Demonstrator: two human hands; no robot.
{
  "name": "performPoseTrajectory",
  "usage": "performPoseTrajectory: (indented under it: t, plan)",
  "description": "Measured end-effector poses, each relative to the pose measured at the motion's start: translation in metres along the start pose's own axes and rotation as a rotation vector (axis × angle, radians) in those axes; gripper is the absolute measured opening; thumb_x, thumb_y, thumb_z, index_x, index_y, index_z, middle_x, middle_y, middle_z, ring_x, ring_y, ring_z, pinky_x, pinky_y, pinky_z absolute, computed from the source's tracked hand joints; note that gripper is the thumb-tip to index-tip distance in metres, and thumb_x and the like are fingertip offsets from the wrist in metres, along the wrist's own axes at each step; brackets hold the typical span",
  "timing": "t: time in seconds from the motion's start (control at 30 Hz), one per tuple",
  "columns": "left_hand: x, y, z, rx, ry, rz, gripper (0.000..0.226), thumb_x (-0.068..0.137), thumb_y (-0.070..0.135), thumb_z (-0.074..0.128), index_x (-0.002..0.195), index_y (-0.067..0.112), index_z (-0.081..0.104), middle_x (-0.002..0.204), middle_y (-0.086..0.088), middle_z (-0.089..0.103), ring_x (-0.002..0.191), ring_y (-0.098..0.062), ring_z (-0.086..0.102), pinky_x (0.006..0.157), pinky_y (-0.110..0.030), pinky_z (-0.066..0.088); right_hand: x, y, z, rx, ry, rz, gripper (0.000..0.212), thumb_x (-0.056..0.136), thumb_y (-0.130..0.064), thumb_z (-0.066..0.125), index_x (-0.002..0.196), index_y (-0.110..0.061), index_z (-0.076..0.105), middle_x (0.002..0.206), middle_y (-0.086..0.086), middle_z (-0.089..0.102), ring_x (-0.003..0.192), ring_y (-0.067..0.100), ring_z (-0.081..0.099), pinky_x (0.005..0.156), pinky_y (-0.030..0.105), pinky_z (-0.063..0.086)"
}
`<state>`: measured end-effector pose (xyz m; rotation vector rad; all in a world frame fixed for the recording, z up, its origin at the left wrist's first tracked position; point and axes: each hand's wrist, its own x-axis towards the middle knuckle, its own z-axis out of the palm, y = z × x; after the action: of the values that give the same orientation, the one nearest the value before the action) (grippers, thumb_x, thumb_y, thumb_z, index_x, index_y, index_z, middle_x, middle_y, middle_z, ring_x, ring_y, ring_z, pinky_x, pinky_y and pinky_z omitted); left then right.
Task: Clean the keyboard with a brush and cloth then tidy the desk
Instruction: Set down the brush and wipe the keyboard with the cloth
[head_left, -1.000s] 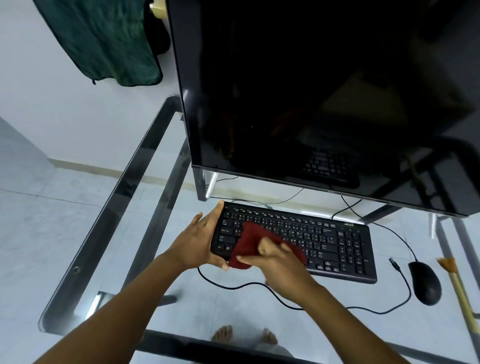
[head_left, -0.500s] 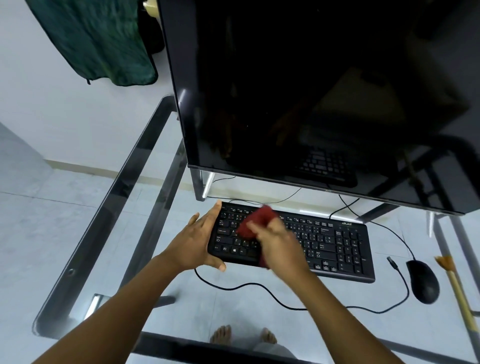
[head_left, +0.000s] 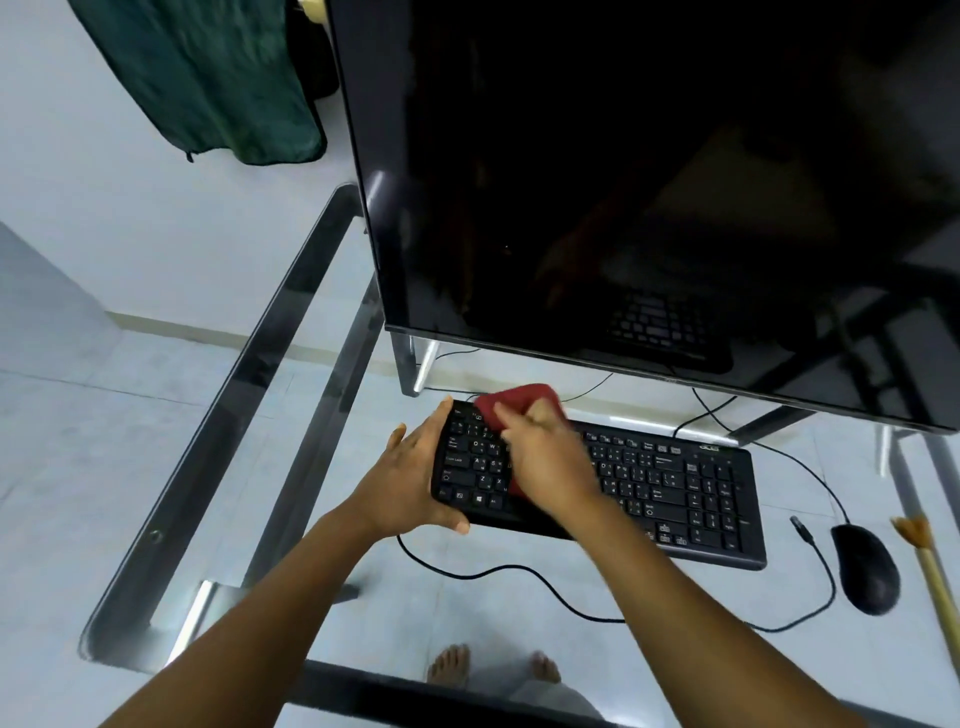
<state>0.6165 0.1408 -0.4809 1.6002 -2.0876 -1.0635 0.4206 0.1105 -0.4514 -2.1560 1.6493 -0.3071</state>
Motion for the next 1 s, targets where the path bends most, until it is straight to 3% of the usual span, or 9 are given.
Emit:
performPoseTrajectory:
  t: [0.07, 0.13, 0.27, 0.43, 0.6, 0.77, 0.83, 0.93, 1.0]
  plan:
    - [-0.002, -0.003, 0.001, -0.019, -0.001, -0.009, 0.147, 0.05, 0.048, 0.09, 0.152, 0.025, -0.013, 0.152, 0.009, 0.035, 0.142, -0.009, 0.028, 0.118, -0.034, -0.006, -0.014, -0.022, 0.009, 0.018, -0.187, -0.205, 0.041, 0.091, -0.016, 0.057, 0.131, -0.026, 0.054, 0.107, 0.002, 0.051, 0.088, 0.015, 0.054, 0.072, 0.024, 0.043]
    - [-0.002, -0.002, 0.0, -0.031, -0.009, -0.009, 0.147, 0.05, 0.05, 0.089, 0.151, 0.028, -0.016, 0.152, 0.007, 0.036, 0.142, -0.009, 0.028, 0.118, -0.032, -0.007, -0.018, -0.022, 0.007, 0.11, -0.308, -0.253, 0.028, 0.092, -0.025, 0.055, 0.119, -0.027, 0.06, 0.098, 0.0, 0.054, 0.083, 0.019, 0.057, 0.066, 0.026, 0.042]
    - [-0.003, 0.003, -0.001, -0.06, 0.003, -0.019, 0.146, 0.052, 0.046, 0.09, 0.152, 0.023, -0.013, 0.152, 0.012, 0.034, 0.143, -0.009, 0.025, 0.118, -0.033, -0.009, 0.0, 0.002, 0.008, 0.049, 0.026, 0.029, 0.042, 0.098, -0.018, 0.047, 0.14, -0.022, 0.048, 0.115, 0.005, 0.049, 0.1, 0.025, 0.059, 0.081, 0.027, 0.048]
    - [-0.005, 0.002, -0.001, -0.066, 0.013, -0.007, 0.147, 0.052, 0.043, 0.091, 0.152, 0.024, -0.015, 0.152, 0.015, 0.027, 0.142, -0.005, 0.023, 0.118, -0.03, -0.009, -0.019, -0.027, 0.017, 0.122, -0.257, -0.22, 0.039, 0.094, -0.021, 0.051, 0.131, -0.03, 0.05, 0.102, -0.008, 0.047, 0.091, 0.016, 0.06, 0.061, 0.026, 0.053]
    - [-0.004, 0.003, 0.0, -0.061, 0.015, -0.024, 0.146, 0.052, 0.044, 0.09, 0.152, 0.022, -0.014, 0.153, 0.011, 0.032, 0.144, -0.008, 0.022, 0.118, -0.036, -0.009, 0.005, -0.001, 0.011, 0.002, 0.022, 0.058, 0.047, 0.095, -0.017, 0.048, 0.142, -0.023, 0.043, 0.123, 0.007, 0.046, 0.1, 0.028, 0.059, 0.081, 0.035, 0.052]
    - [-0.007, 0.003, -0.002, -0.073, 0.01, -0.012, 0.144, 0.054, 0.043, 0.09, 0.151, 0.024, -0.015, 0.147, 0.021, 0.023, 0.137, 0.008, 0.012, 0.117, -0.029, -0.01, -0.003, -0.027, 0.014, 0.029, -0.195, -0.254, 0.046, 0.095, -0.017, 0.051, 0.14, -0.023, 0.043, 0.122, 0.004, 0.045, 0.106, 0.02, 0.056, 0.086, 0.035, 0.05]
    - [-0.006, 0.006, -0.005, -0.087, 0.005, -0.022, 0.142, 0.055, 0.038, 0.091, 0.152, 0.023, -0.013, 0.14, 0.023, 0.027, 0.134, 0.006, 0.014, 0.115, -0.028, -0.01, 0.011, -0.009, 0.005, 0.053, -0.096, -0.135, 0.043, 0.099, -0.016, 0.047, 0.141, -0.023, 0.045, 0.126, 0.004, 0.047, 0.107, 0.016, 0.055, 0.088, 0.028, 0.047]
    - [-0.005, 0.006, -0.003, -0.08, 0.015, -0.025, 0.142, 0.054, 0.037, 0.09, 0.152, 0.021, -0.012, 0.147, 0.015, 0.034, 0.139, -0.003, 0.021, 0.115, -0.031, -0.009, 0.017, -0.004, 0.004, 0.009, 0.004, 0.08, 0.037, 0.1, -0.024, 0.044, 0.136, -0.023, 0.047, 0.126, 0.006, 0.05, 0.11, 0.026, 0.057, 0.086, 0.029, 0.046]
    - [-0.005, 0.002, -0.002, -0.066, 0.015, -0.008, 0.145, 0.052, 0.041, 0.09, 0.152, 0.023, -0.014, 0.147, 0.017, 0.031, 0.14, -0.003, 0.024, 0.116, -0.031, -0.008, 0.008, -0.029, 0.012, -0.042, -0.1, -0.041, 0.039, 0.098, -0.023, 0.045, 0.137, -0.021, 0.043, 0.121, 0.007, 0.049, 0.107, 0.028, 0.056, 0.083, 0.035, 0.048]
